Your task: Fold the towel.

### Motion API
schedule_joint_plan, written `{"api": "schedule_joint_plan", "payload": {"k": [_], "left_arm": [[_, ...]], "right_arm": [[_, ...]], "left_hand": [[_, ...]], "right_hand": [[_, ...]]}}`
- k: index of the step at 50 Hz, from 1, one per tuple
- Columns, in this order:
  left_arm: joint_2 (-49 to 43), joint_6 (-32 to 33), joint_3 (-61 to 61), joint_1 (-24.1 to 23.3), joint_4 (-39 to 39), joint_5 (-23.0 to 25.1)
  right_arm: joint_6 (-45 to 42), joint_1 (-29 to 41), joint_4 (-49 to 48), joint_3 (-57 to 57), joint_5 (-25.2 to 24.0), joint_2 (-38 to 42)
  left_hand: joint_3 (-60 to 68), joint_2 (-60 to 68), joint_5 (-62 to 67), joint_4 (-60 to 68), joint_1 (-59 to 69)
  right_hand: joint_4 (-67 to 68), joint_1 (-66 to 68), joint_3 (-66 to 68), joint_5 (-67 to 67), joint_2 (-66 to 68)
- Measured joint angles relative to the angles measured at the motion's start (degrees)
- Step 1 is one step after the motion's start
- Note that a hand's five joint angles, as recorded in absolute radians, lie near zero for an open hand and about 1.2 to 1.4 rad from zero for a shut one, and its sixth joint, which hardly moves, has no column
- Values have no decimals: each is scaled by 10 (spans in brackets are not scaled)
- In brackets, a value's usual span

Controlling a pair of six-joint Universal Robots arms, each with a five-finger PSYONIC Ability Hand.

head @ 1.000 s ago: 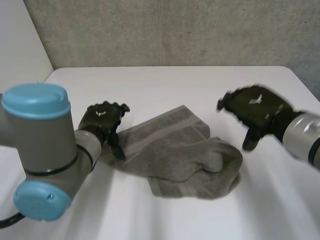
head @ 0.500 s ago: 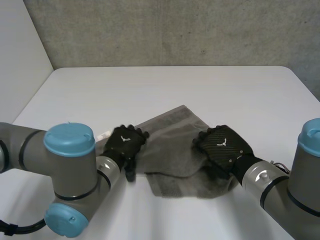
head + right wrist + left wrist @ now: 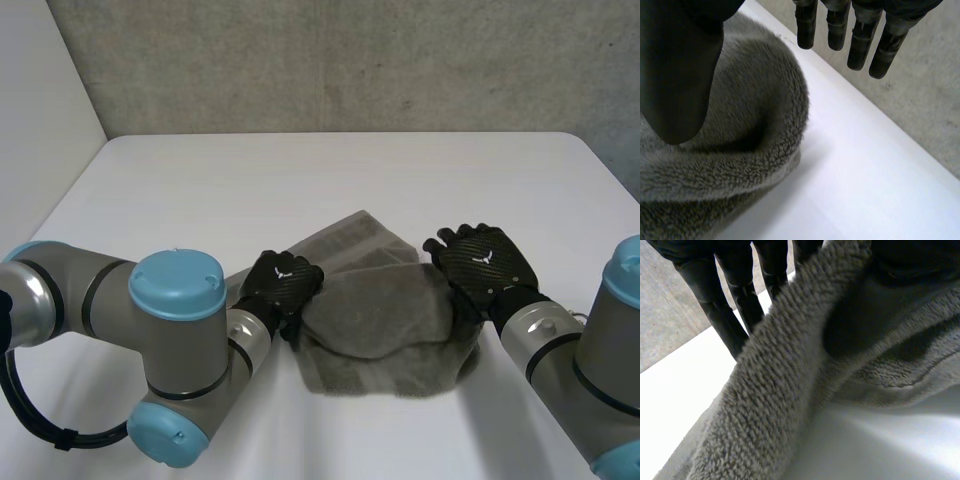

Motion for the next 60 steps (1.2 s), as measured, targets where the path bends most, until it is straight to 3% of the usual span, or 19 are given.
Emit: {"api": "schedule_joint_plan", "payload": {"k": [3,8,10,17,25,28,32,34,38,40,42,44,49,54,60], "left_arm": [[2,0,0,0,4,-1],[17,0,-2,4,5,-6],[31,-1,-1,6,4,-12],[115,-6,-1,11,1,-44],[244,-45,-55,5,-33,-64],[290,-72,-106,-5,-71,-63],[316,-88,-156,-23,-113,-59],[323,-90,-179,-35,-137,-58],[327,-86,-215,-55,-182,-53],[326,-78,-224,-61,-201,-47],[326,-64,-226,-64,-220,-36],[326,-52,-224,-62,-231,-26],[333,-29,-190,-40,-244,-6],[335,-33,-119,-4,-234,1],[271,-66,-29,11,-200,0]], "right_arm": [[-1,-7,4,-14,1,23],[-3,-18,25,-67,-5,61],[-3,-19,36,-96,-10,67],[23,-18,60,-192,-49,49],[62,-13,73,-218,-144,-31],[38,-12,106,-204,-206,-48],[-33,-13,190,-191,-254,-47],[-92,-13,254,-184,-267,-40],[-228,-14,409,-167,-276,-19],[-272,-16,470,-162,-278,-12],[-299,-18,522,-160,-281,-8],[-300,-20,541,-164,-285,-9],[-216,-26,514,-189,-294,-28],[-7,-58,375,-214,-295,-59],[126,-102,268,-217,-292,-67]], "left_hand": [[105,82,92,100,67],[117,82,94,103,68],[117,82,94,103,68],[119,82,94,103,70],[120,84,94,103,70],[120,84,94,103,70],[91,75,87,85,69],[22,22,40,25,33],[-169,-171,-162,-174,-172],[-343,-343,-327,-350,-337],[-453,-456,-450,-454,-447],[-485,-484,-485,-479,-473],[-533,-515,-537,-524,-518],[-539,-520,-543,-526,-522],[-539,-520,-541,-526,-522]], "right_hand": [[99,117,108,118,112],[544,567,548,563,573],[611,623,617,622,613],[617,624,621,625,613],[617,624,621,625,613],[617,624,621,625,613],[617,624,621,625,613],[617,624,621,625,613],[617,623,621,625,612],[514,516,523,520,511],[295,302,302,304,287],[184,193,189,182,182],[118,130,127,110,127],[116,127,126,107,127],[116,125,125,107,127]]}}
